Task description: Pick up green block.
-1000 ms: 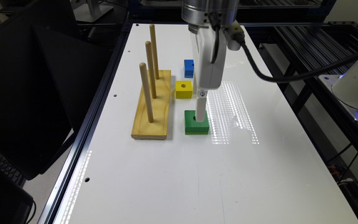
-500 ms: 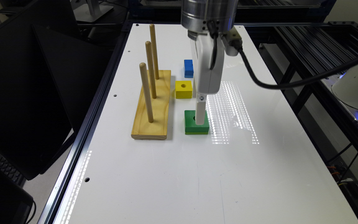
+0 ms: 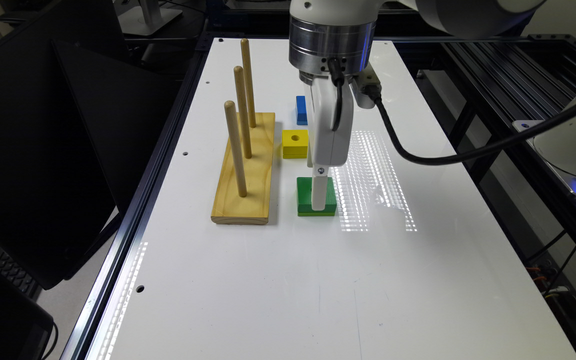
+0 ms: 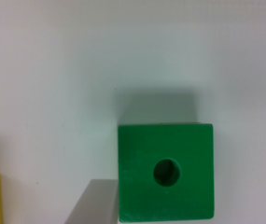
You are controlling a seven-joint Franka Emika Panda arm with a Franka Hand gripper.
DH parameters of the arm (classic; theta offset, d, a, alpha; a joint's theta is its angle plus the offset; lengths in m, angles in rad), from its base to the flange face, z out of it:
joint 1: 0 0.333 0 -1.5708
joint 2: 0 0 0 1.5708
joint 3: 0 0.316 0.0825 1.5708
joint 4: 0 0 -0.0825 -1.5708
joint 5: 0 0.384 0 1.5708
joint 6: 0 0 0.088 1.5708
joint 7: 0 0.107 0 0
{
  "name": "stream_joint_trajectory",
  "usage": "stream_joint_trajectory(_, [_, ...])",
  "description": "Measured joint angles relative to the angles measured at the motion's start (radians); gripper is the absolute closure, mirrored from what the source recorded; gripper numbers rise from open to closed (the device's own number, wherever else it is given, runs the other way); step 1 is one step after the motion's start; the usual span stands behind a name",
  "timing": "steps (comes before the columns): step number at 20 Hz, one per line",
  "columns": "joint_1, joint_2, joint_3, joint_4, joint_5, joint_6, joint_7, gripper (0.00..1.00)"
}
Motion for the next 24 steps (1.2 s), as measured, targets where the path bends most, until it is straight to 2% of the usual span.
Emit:
stream_joint_trajectory(9, [0.000,0.025,-0.002,0.000,-0.0026,0.020,0.000,0.00])
stream_joint_trajectory(11, [0.000,0.046,-0.005,0.000,-0.0079,0.041,0.000,0.00])
stream_joint_trajectory(14, [0.000,0.079,-0.013,0.000,-0.0216,0.076,0.000,0.00])
stream_joint_trajectory(16, [0.000,0.093,-0.016,0.001,-0.0254,0.092,0.000,0.00])
stream_joint_trajectory(24, [0.001,0.096,-0.016,0.005,-0.0258,0.097,0.000,0.00])
